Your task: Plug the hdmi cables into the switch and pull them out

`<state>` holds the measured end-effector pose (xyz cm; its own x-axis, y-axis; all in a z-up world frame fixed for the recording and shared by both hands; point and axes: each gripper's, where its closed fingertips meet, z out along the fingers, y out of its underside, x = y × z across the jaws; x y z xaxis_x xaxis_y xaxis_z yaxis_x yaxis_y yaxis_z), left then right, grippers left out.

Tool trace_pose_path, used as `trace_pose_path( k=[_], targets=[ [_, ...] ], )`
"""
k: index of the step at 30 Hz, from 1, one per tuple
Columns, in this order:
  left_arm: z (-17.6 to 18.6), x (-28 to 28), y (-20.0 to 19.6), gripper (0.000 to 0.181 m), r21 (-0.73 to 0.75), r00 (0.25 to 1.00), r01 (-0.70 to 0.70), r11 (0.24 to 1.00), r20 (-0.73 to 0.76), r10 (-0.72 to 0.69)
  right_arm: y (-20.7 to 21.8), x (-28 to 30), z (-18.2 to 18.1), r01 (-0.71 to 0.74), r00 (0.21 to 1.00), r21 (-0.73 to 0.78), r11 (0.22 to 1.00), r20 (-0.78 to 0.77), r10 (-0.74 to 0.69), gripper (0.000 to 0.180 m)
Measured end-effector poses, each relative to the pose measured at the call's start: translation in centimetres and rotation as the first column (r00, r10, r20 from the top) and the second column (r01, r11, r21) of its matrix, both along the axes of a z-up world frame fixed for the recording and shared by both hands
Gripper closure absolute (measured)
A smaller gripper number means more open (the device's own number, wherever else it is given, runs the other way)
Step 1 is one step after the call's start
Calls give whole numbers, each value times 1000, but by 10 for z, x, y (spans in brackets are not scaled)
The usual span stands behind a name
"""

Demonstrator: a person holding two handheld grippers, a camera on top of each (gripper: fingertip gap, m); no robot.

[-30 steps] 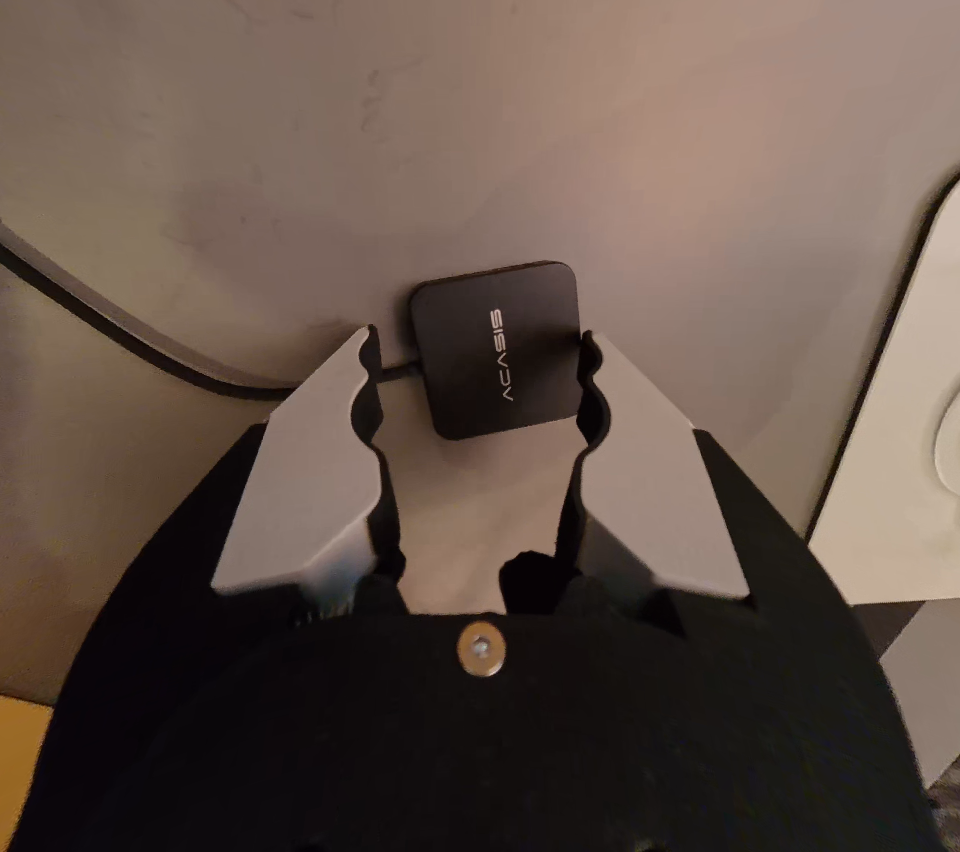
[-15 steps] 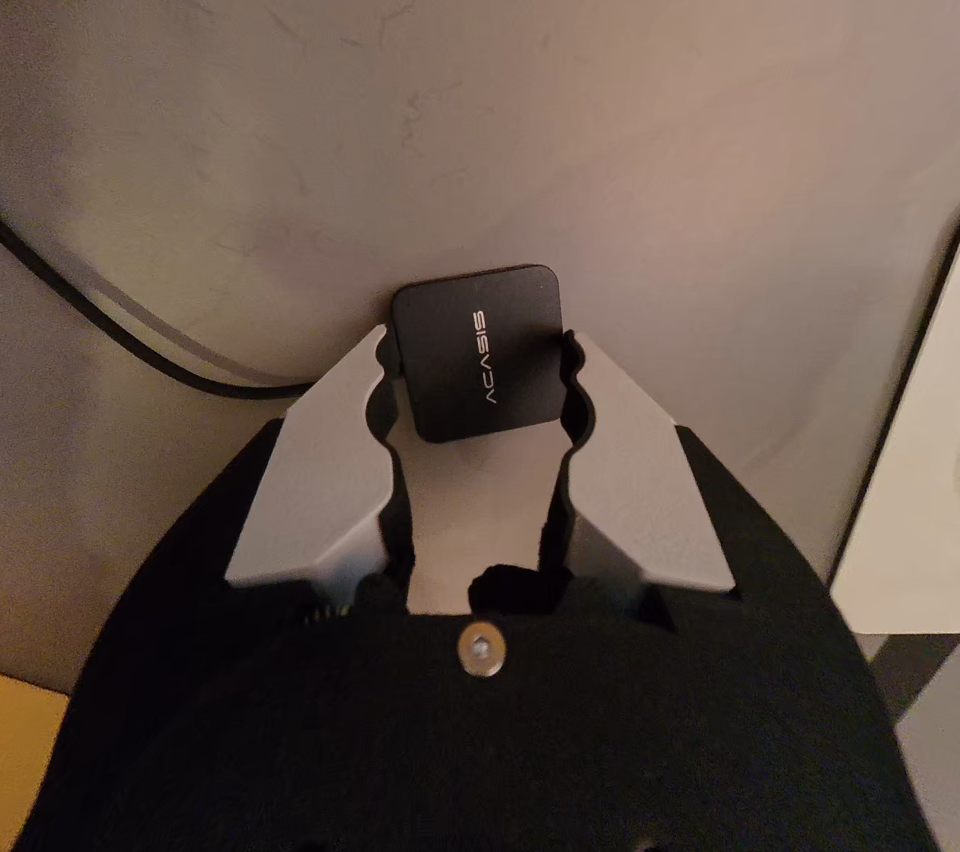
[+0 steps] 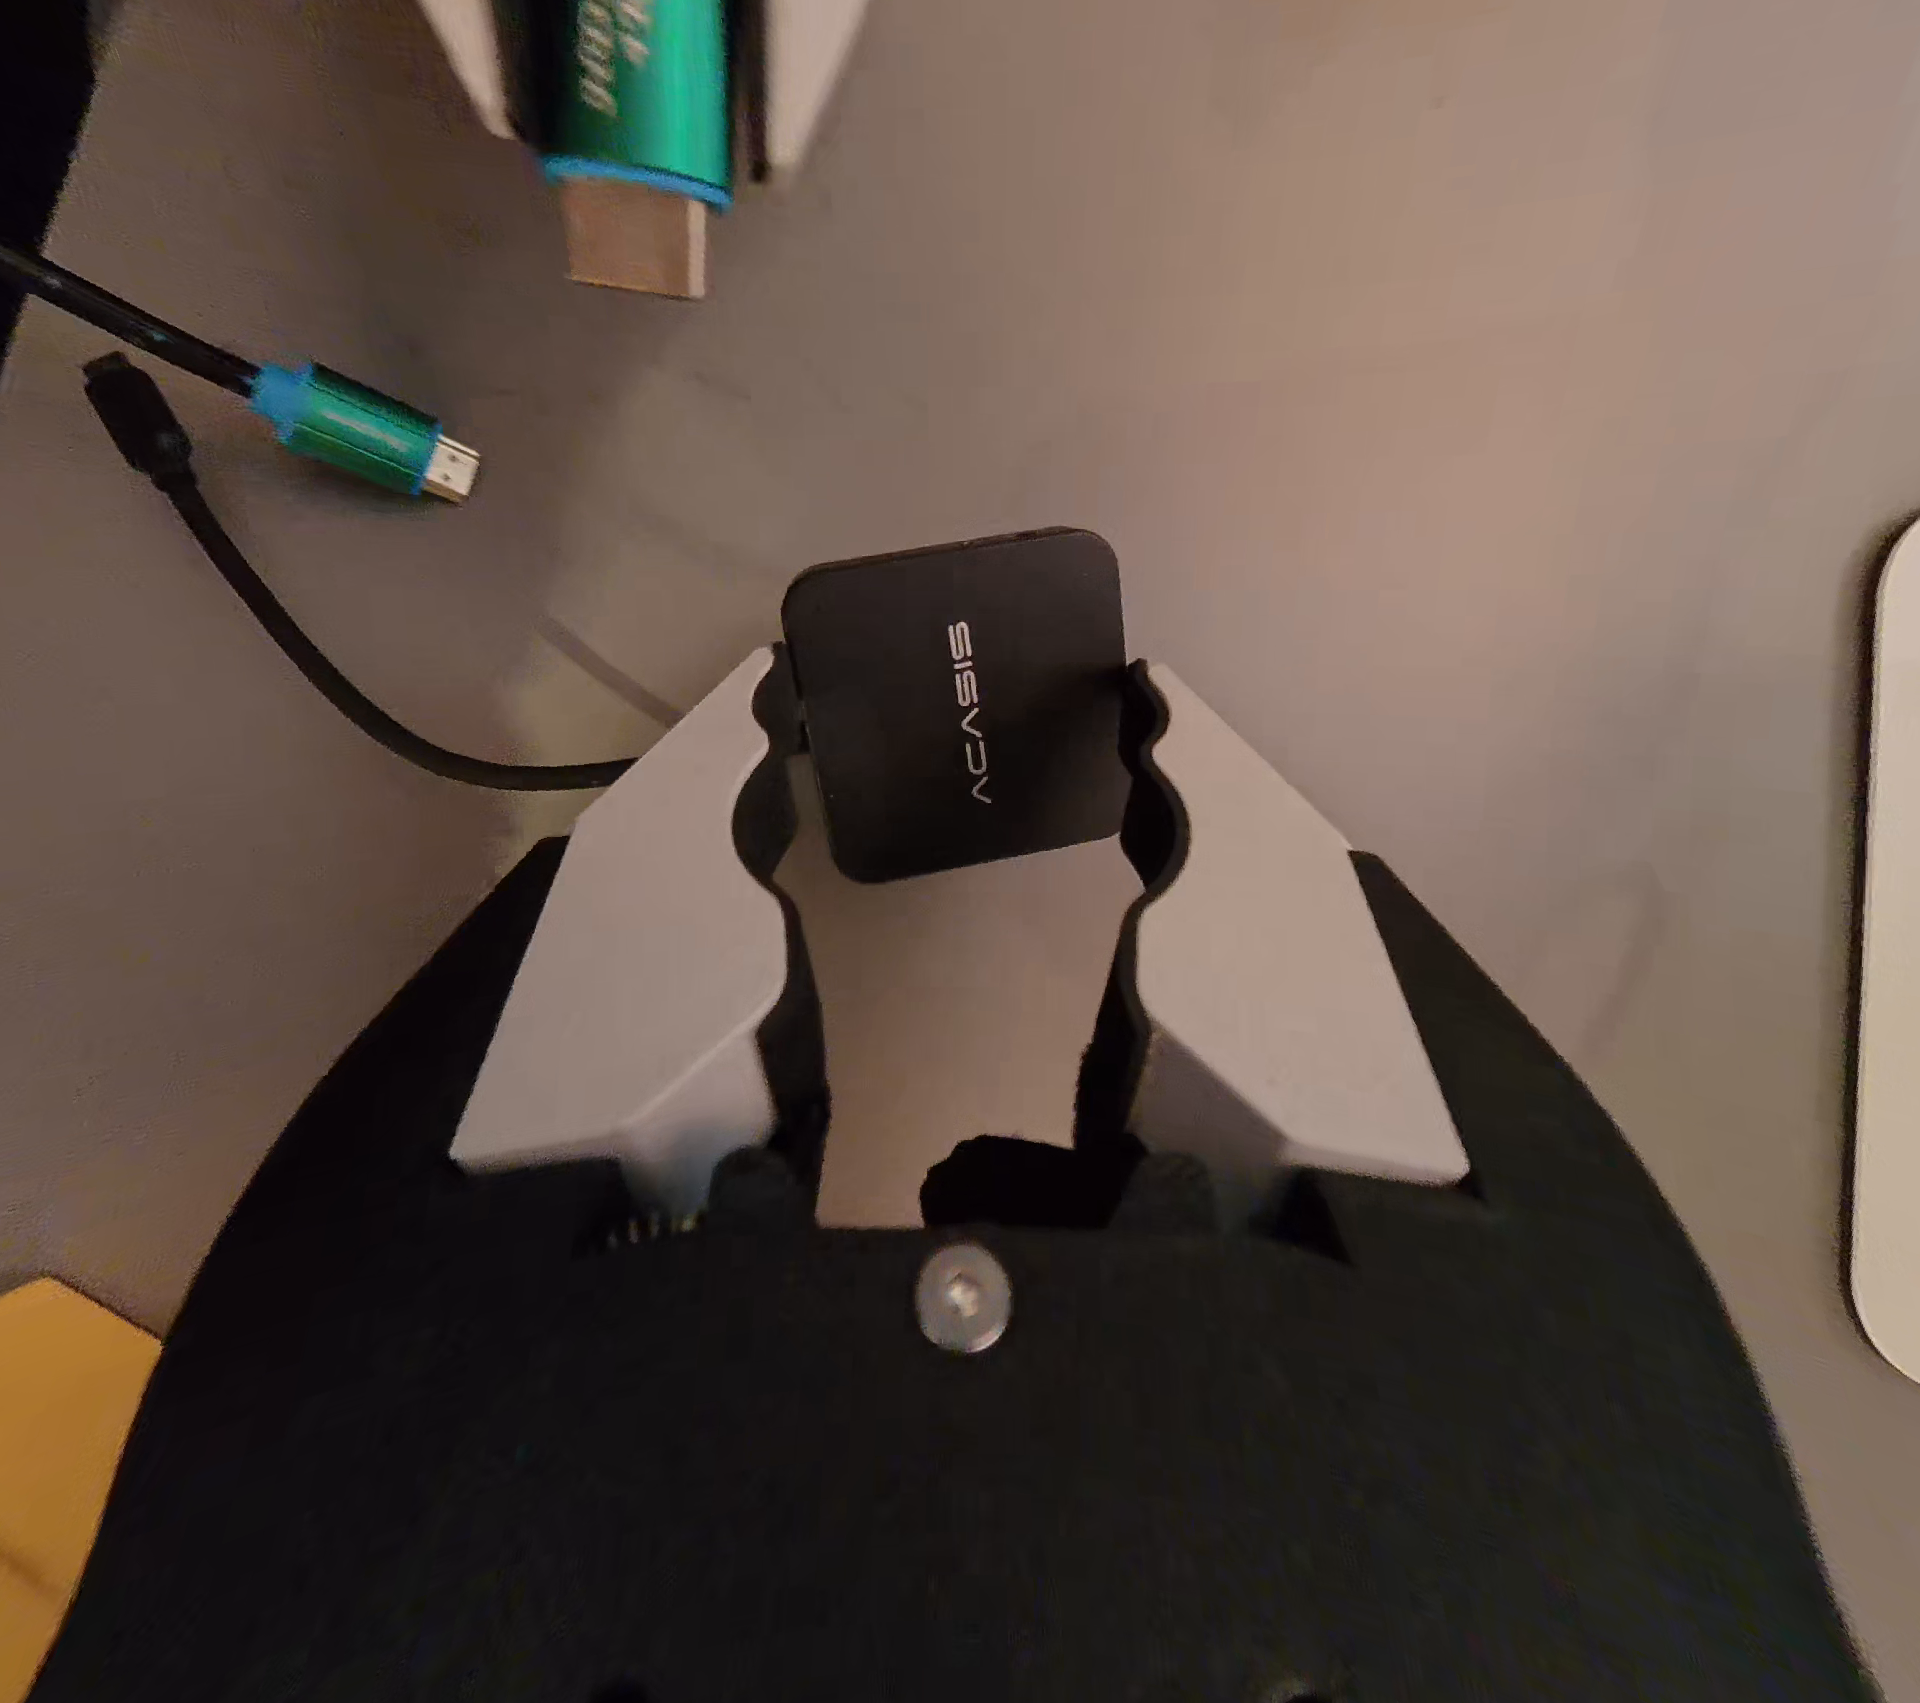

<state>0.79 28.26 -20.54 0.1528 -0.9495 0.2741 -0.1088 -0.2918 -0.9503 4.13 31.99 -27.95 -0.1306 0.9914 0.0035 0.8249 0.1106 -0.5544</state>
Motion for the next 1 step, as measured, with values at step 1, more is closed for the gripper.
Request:
trace_pose_path(
  k=[1],
  targets=[
    [1,-1,2,162,-1,1000,-11,1000,4,11,-2,-1,4,3,1000,1,1000,-14,-3,119]
  ],
)
